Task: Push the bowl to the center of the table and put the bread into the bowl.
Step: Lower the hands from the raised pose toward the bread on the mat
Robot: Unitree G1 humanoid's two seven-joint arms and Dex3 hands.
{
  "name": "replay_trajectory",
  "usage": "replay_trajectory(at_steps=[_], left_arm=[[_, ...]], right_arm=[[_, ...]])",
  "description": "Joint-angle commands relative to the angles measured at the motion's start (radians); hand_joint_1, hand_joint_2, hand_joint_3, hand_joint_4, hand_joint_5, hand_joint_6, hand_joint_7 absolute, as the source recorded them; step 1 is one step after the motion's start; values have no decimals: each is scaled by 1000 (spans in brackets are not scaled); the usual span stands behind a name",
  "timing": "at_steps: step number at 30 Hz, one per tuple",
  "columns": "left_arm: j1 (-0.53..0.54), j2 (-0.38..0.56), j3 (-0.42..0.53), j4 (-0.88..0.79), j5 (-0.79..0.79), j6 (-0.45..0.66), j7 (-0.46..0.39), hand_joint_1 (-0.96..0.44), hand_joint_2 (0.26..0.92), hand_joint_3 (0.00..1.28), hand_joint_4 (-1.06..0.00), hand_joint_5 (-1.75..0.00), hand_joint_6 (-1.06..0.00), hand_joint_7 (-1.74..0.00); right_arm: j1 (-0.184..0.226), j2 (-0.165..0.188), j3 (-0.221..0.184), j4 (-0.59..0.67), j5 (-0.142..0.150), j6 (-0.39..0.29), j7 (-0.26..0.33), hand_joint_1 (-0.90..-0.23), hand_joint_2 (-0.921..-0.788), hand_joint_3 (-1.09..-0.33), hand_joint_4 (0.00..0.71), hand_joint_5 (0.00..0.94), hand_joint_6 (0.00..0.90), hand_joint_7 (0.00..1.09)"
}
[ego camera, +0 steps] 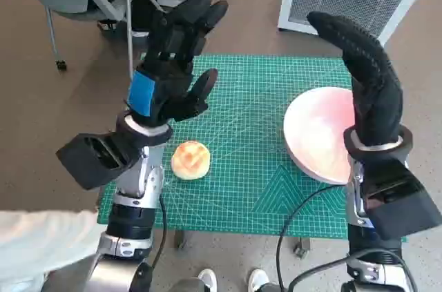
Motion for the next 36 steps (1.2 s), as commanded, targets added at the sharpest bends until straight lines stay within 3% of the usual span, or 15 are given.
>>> replay_trajectory(at_steps=[1,16,21,31,36], left_arm=[[-7,4,-3,-10,15,0,2,-287,825,639,1,-473,1,-715],[-5,3,-3,-6,18,3,2,-286,820,650,1,-471,1,-710],[-4,1,-4,-5,17,5,2,-286,819,652,1,-469,1,-708],[11,-1,-6,-21,16,16,6,-290,819,651,1,-464,1,-707],[15,4,-3,-23,18,16,8,-292,819,649,1,-460,1,-710]], right_arm=[[0,2,3,17,-7,-3,-1,-553,-921,-755,270,1,-1,697],[5,-4,-1,9,-4,1,0,-557,-921,-755,277,4,-1,698],[9,-10,-8,9,11,-2,7,-557,-921,-754,277,4,-1,698],[39,-87,-104,93,127,-61,61,-561,-921,-745,282,6,2,688],[55,-118,-185,175,132,-96,19,-562,-921,-734,285,5,24,647]])
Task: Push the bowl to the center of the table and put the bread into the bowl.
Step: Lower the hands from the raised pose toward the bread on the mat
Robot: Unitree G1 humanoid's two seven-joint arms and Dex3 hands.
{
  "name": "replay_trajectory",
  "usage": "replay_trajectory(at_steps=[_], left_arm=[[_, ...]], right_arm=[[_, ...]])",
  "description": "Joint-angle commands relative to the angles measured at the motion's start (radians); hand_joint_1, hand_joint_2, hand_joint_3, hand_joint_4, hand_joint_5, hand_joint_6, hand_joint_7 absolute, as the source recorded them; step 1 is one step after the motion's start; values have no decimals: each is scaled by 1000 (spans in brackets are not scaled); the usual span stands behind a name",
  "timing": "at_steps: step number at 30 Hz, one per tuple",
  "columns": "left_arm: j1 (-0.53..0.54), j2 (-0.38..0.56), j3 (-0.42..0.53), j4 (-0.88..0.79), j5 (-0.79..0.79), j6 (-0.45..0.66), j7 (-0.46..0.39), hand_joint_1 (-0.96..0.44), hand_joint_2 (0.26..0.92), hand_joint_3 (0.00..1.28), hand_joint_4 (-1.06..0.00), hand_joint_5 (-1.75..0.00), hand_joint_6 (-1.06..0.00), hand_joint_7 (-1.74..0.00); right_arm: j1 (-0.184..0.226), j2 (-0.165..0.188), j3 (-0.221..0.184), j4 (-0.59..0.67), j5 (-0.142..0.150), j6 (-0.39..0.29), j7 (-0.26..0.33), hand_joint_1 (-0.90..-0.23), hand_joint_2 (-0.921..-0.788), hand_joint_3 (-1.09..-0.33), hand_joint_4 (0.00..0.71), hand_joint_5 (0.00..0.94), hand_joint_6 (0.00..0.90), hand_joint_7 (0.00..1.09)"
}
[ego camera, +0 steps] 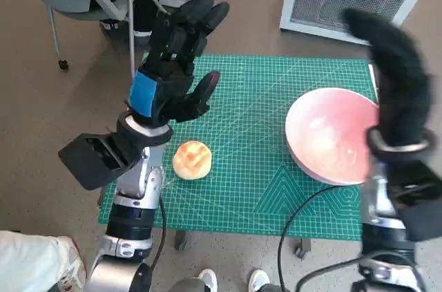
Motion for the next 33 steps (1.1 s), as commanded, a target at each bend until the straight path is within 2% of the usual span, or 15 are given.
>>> replay_trajectory(at_steps=[1,3,5,9,12,16,20,26,31,33], left_arm=[[10,4,2,-17,6,4,5,-295,820,649,1,-460,1,-711],[11,6,3,-19,6,4,6,-299,820,649,1,-460,1,-712],[12,6,2,-20,6,5,7,-301,821,648,1,-461,1,-713],[10,10,7,-13,5,1,7,-302,821,649,1,-461,1,-715],[8,10,9,-5,6,-3,8,-303,822,652,1,-453,1,-713],[5,8,11,1,7,-3,9,-301,819,657,1,-436,1,-702],[5,8,11,-2,6,0,7,-301,817,659,1,-426,1,-697],[4,9,12,-5,6,4,6,-296,815,663,1,-420,1,-696],[6,14,15,-7,3,7,3,-295,813,664,1,-422,1,-697],[7,17,16,-10,2,9,2,-295,812,665,1,-424,1,-699]], right_arm=[[38,-29,-75,86,-1,-27,-41,-568,-921,-733,284,4,29,641],[39,-34,-96,110,-13,-37,-62,-576,-921,-732,282,3,36,635],[37,-36,-100,120,-17,-44,-67,-581,-921,-732,281,2,41,630],[49,-74,-171,241,-57,-71,-158,-584,-921,-742,273,1,45,616],[44,-99,-197,337,-70,-98,-192,-557,-921,-773,255,0,28,597],[24,-137,-217,521,-58,-114,-208,-542,-921,-791,246,5,27,587],[7,-159,-221,634,-44,-121,-202,-526,-921,-802,234,1,27,579],[-14,-191,-210,799,-65,-94,-240,-518,-921,-823,224,0,45,534],[-24,-202,-204,918,-60,-7,-261,-526,-921,-820,219,0,83,444],[-27,-201,-206,953,-51,47,-258,-533,-921,-800,217,0,122,361]])
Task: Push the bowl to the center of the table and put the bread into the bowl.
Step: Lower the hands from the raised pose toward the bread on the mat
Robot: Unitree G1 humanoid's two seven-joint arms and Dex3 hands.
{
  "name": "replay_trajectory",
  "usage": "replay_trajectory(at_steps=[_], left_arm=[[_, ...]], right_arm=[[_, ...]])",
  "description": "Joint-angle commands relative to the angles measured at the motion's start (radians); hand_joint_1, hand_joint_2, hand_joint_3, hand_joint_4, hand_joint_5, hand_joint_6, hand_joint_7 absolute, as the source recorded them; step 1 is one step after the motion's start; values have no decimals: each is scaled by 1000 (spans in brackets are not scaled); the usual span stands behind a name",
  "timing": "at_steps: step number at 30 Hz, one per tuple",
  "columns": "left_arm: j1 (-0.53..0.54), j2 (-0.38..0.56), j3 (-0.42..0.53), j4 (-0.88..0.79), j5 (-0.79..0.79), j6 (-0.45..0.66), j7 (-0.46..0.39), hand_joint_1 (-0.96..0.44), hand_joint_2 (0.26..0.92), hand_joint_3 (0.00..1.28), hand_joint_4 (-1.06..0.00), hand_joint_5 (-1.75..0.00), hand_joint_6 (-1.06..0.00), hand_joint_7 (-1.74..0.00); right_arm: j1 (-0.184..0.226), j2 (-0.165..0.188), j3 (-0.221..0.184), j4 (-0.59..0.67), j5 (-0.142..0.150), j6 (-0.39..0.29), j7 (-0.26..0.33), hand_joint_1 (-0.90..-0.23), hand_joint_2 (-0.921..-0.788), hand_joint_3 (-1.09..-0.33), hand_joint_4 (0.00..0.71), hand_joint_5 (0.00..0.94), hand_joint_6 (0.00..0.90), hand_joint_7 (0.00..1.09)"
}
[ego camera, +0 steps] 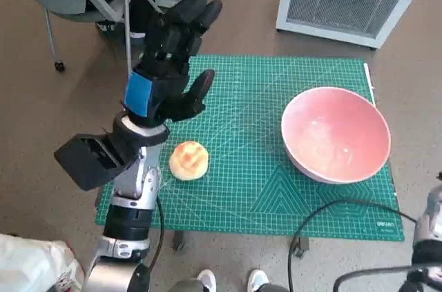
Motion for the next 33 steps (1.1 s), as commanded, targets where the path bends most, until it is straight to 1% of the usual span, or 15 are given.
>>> replay_trajectory(at_steps=[1,3,7,11,13,15,16,19,22,25,33], left_arm=[[5,13,4,-8,0,7,-4,-295,812,665,1,-425,1,-699],[5,16,6,-10,-2,9,-6,-296,811,665,1,-427,1,-701],[7,22,11,-18,-11,19,-11,-307,810,664,1,-430,1,-701],[7,25,14,-22,-15,25,-14,-317,811,659,1,-433,1,-703],[10,30,15,-30,-19,32,-18,-317,812,655,1,-441,1,-708],[11,33,17,-36,-23,38,-21,-317,813,651,1,-451,1,-711],[12,35,17,-38,-24,40,-21,-317,814,651,1,-452,1,-711],[16,41,19,-50,-25,47,-22,-317,816,647,1,-464,1,-716],[20,48,22,-60,-26,54,-21,-317,816,645,1,-470,1,-719],[27,54,23,-75,-22,63,-16,-315,817,644,1,-472,1,-722],[49,66,28,-109,-14,76,-4,-313,816,644,1,-465,1,-736]], right_arm=[[-1,6,0,94,5,117,-6,-533,-921,-796,217,0,130,345],[-4,14,-2,105,12,144,-1,-530,-921,-786,216,0,149,304],[-13,36,-8,119,26,191,10,-516,-921,-781,213,0,160,278],[-16,46,-11,119,27,204,12,-510,-921,-782,212,0,164,266],[-24,67,-21,123,41,224,26,-507,-921,-789,215,2,167,262],[-29,79,-25,126,46,237,33,-509,-921,-788,219,3,174,261],[-30,82,-24,127,45,241,33,-509,-921,-788,222,4,175,261],[-39,100,-3,133,25,262,17,-506,-921,-793,234,10,185,263],[-48,116,0,135,22,276,13,-504,-921,-801,246,14,193,265],[-64,143,9,137,15,289,7,-502,-921,-811,257,18,199,268],[-93,185,28,141,-3,315,1,-515,-921,-817,265,16,195,270]])
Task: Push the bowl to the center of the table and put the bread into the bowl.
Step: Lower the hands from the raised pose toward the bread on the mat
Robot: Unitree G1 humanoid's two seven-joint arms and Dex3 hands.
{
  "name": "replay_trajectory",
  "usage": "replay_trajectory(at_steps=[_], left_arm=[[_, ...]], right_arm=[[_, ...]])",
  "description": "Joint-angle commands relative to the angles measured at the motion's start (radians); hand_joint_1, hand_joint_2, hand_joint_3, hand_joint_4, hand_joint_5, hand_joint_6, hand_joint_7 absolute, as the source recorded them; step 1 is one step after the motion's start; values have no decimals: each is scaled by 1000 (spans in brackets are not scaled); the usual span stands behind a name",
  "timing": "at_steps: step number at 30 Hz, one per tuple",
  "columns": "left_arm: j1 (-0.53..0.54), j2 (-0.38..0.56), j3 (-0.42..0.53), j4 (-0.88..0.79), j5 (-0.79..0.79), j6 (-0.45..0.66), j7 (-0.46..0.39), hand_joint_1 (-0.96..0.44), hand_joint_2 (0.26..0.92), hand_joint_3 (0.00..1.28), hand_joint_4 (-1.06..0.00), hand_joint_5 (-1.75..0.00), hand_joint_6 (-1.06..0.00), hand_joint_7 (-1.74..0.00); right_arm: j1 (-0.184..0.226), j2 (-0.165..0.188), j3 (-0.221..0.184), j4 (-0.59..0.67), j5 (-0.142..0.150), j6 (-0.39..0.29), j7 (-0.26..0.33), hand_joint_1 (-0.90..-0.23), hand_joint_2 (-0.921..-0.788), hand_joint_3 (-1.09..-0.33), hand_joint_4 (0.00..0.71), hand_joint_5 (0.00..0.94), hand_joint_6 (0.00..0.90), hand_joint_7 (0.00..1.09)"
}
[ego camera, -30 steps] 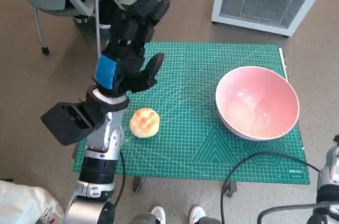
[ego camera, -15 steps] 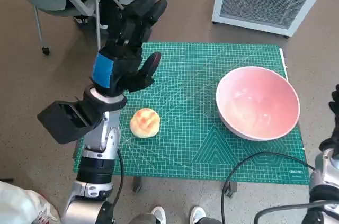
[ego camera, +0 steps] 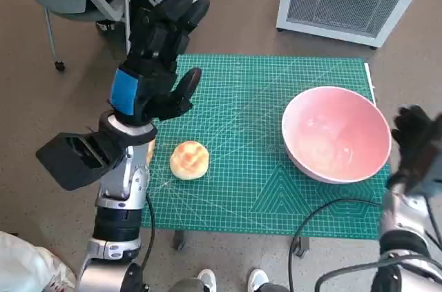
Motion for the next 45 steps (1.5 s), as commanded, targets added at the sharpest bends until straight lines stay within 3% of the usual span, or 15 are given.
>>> replay_trajectory(at_steps=[1,13,26,45], left_arm=[[24,16,7,-33,9,10,10,-313,816,644,1,-464,1,-736],[52,41,7,-75,34,13,41,-312,815,651,1,-439,1,-725],[89,61,16,-112,48,15,63,-330,820,638,1,-435,1,-709],[122,61,30,-154,25,51,78,-322,845,605,1,-459,1,-695]], right_arm=[[-7,34,11,19,-9,34,-11,-516,-921,-817,265,16,195,271],[-55,96,43,24,-20,68,-1,-528,-921,-822,280,17,202,291],[-112,153,54,29,-13,106,20,-522,-921,-829,276,9,177,313],[-163,228,76,33,-25,138,29,-524,-921,-839,257,0,151,356]])
